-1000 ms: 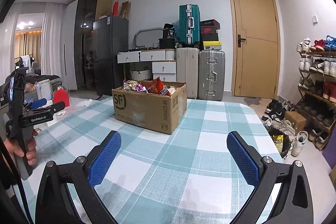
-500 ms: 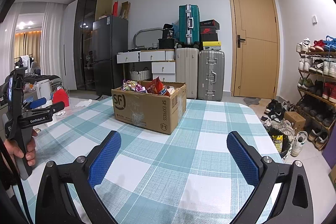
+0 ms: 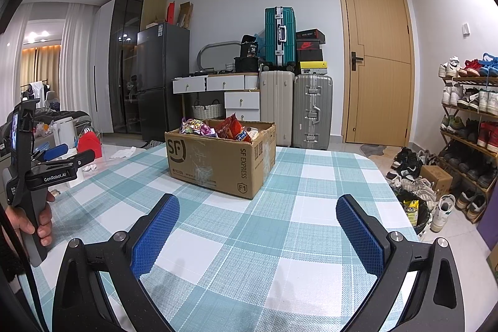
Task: Organize snacks
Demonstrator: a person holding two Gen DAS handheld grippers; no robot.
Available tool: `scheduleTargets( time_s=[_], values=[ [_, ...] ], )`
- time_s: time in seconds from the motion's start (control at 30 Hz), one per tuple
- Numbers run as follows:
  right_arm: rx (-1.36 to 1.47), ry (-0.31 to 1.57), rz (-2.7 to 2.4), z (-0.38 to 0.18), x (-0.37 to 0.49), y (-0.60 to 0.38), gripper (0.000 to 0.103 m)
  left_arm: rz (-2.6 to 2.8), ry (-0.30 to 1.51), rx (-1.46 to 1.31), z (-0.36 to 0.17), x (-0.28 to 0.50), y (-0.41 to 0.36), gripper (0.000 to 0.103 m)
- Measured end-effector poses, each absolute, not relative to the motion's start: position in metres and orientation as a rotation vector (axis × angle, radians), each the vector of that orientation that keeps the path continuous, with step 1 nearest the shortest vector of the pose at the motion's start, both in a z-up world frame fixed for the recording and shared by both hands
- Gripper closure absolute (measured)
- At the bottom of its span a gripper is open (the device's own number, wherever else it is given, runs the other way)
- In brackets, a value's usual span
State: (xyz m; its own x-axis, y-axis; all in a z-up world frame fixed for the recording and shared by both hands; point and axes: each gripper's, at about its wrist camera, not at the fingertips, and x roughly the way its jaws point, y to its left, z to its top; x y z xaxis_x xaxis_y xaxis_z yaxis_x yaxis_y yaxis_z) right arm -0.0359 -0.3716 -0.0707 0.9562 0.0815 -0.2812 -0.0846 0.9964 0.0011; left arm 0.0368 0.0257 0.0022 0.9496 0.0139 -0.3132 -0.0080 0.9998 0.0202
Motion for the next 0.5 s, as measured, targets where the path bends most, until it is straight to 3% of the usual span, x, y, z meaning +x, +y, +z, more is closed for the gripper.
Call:
scheduleTargets(
  time_s=[0.5],
  values=[
    [-0.011,0.285,0.085,-0.0708,-0.036,-0.3717,0.001,0.001,0.312,0.021,0.0019,0.0364,0.0252,0.001]
  ],
)
